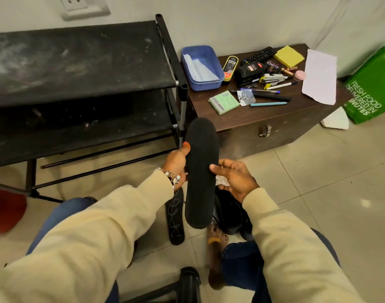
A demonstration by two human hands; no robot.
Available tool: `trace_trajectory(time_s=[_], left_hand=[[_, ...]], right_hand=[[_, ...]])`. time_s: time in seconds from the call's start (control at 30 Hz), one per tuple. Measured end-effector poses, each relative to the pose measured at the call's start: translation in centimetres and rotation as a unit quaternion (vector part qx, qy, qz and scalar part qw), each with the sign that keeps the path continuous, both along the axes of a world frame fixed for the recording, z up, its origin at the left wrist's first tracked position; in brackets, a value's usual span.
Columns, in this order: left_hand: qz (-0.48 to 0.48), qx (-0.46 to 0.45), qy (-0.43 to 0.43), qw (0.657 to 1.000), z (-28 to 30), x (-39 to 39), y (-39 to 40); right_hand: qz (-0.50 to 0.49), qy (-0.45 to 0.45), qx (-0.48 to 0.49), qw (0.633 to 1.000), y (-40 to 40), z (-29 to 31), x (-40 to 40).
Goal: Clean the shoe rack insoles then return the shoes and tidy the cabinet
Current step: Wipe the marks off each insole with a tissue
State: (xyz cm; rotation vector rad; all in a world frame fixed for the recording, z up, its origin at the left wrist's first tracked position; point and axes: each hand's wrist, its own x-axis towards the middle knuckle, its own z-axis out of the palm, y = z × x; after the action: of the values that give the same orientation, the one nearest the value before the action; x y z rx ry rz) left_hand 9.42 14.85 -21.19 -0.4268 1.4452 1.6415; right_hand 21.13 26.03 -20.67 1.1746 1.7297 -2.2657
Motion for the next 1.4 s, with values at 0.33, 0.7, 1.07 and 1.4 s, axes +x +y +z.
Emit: trace_trajectory(time_s=[0.33,0.7,1.07,1.4], left_hand=[[-0.168,-0.19,0.079,0.964,-3.2,1.7,-5.9],[-0.199,-0.249,-0.023,0.948,-16.8,1.1,-6.7],[-0.193,-0.305,-0.102,0.927,-29.8,1.5,-9.0],[-0.457,-0.575,0.301,0.608,-33.2,0.4,-15.9]], right_hand=[[0.019,-0.157,0.049,0.986,-2.5,-5.5,3.2],[0.015,-0.296,0.185,0.937,-3.6,-23.0,1.2],[0.103,-0.376,0.345,0.854,-3.7,-33.8,-1.1],[0.219,-0.265,0.239,0.908,-10.4,-34.5,-2.4]])
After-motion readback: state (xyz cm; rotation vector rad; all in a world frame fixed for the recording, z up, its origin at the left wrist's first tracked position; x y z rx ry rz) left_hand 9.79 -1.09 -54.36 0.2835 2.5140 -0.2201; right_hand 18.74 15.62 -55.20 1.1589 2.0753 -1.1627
